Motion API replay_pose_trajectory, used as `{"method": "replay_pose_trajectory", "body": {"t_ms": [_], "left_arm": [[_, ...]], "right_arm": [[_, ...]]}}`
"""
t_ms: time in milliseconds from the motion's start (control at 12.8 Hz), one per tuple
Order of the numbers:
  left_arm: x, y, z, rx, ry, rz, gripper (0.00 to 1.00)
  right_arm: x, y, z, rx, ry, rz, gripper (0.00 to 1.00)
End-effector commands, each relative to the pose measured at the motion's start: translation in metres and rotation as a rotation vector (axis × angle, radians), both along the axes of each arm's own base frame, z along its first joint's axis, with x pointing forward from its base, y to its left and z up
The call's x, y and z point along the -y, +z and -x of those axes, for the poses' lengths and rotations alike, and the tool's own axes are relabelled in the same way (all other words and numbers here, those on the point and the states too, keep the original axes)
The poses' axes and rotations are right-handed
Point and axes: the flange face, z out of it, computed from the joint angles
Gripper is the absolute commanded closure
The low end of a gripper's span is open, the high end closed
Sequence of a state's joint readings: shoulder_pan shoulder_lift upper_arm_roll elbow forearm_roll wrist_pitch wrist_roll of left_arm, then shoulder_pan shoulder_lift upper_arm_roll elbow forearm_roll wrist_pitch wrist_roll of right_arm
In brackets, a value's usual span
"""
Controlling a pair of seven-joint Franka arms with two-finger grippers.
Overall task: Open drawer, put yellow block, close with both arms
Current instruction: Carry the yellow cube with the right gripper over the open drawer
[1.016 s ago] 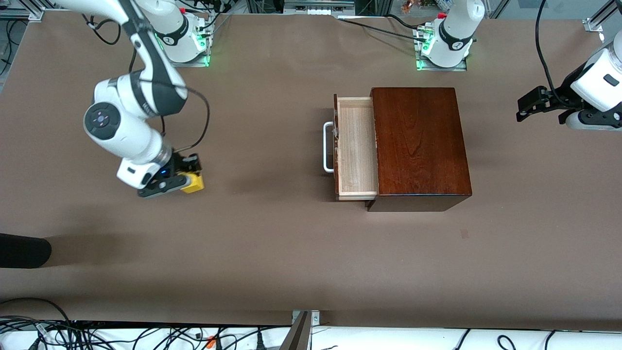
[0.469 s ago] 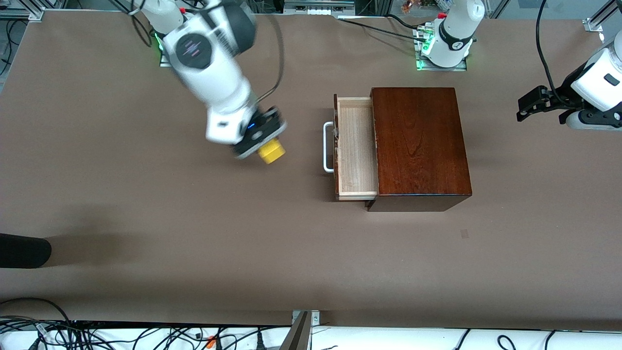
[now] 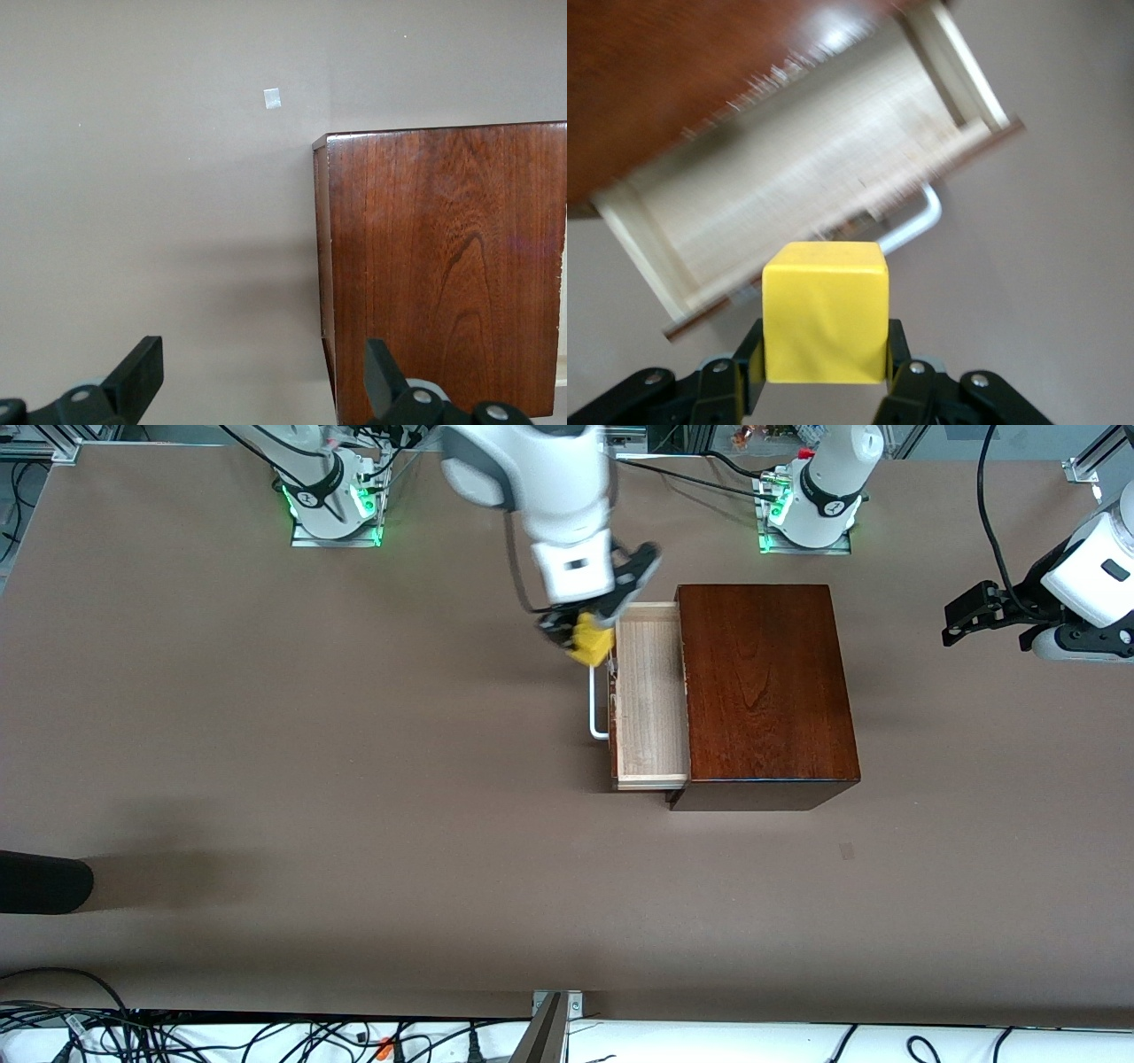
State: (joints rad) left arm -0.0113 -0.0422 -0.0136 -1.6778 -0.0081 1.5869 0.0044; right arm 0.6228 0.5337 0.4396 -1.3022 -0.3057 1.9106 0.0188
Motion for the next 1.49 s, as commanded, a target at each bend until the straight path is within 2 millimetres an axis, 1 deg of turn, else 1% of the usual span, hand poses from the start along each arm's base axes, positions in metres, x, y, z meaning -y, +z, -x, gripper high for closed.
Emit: {"method": "replay_pose_trajectory", "body": {"t_ms": [0,78,313,469,625,782,1016,1173,1329,1407], "left_arm": [[-0.001,0.007,0.004,0.0,-0.018,0.011,0.0],[-0.001,0.007,0.004,0.0,-0.018,0.011,0.0],[0.0,0.007,0.004,0.0,-0.019,0.011,0.0],[0.0,0.007,0.004,0.0,-0.019,0.011,0.0],[0.0,0.008,0.005,0.001,-0.019,0.011,0.0],[0.0,0.008,0.005,0.001,-0.019,0.011,0.0],[0.0,0.008,0.005,0.001,-0.019,0.011,0.0],[0.0,0.008,0.004,0.001,-0.019,0.011,0.0],[0.0,0.008,0.005,0.001,-0.019,0.011,0.0],[0.0,0.007,0.004,0.0,-0.019,0.011,0.0]], "right_arm": [[-0.04,-0.015,-0.006,0.021,0.083,-0.001,0.86],[-0.043,-0.016,-0.007,0.051,0.114,-0.006,0.86],[-0.047,-0.031,-0.011,0.074,0.255,0.013,0.86],[-0.049,-0.048,-0.013,0.07,0.286,0.037,0.86],[-0.055,-0.064,-0.008,0.081,0.349,0.073,0.85],[-0.059,-0.078,-0.003,0.084,0.371,0.101,0.86],[-0.061,-0.101,-0.004,0.081,0.388,0.12,0.85],[-0.066,-0.108,0.0,0.1,0.411,0.136,0.85],[-0.063,-0.119,0.001,0.105,0.429,0.165,0.84],[-0.061,-0.126,-0.002,0.104,0.442,0.178,0.84]]}}
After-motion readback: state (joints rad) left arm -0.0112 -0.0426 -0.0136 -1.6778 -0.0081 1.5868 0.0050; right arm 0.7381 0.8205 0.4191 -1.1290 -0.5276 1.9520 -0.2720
